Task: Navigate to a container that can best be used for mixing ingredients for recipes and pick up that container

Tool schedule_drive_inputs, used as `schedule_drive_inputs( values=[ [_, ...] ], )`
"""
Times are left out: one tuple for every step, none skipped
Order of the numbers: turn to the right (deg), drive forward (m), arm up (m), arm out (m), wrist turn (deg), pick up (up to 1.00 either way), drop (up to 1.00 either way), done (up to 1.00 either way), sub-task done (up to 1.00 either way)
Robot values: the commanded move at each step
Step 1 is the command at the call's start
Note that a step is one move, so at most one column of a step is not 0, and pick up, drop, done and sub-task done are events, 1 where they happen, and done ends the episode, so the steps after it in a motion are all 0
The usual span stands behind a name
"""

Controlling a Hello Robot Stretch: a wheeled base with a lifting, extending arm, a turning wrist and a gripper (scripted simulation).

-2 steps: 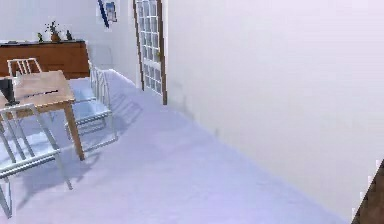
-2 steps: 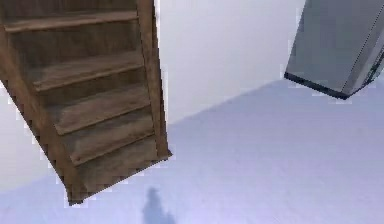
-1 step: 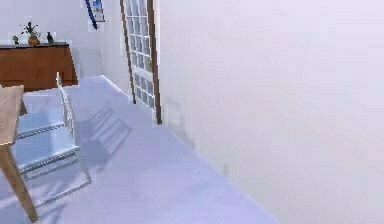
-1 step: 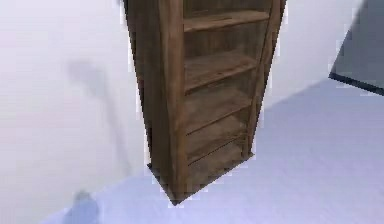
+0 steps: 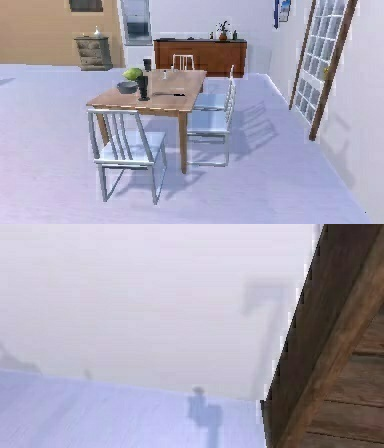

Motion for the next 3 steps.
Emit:
schedule_drive_inputs(
  values=[
    [-6.0,0.0,0.0,0.0,0.0,0.0,0.0,0.0,0.0],
    [0.0,0.8,0.0,0.0,0.0,0.0,0.0,0.0,0.0],
    [-45.0,0.0,0.0,0.0,0.0,0.0,0.0,0.0,0.0]
  ],
)
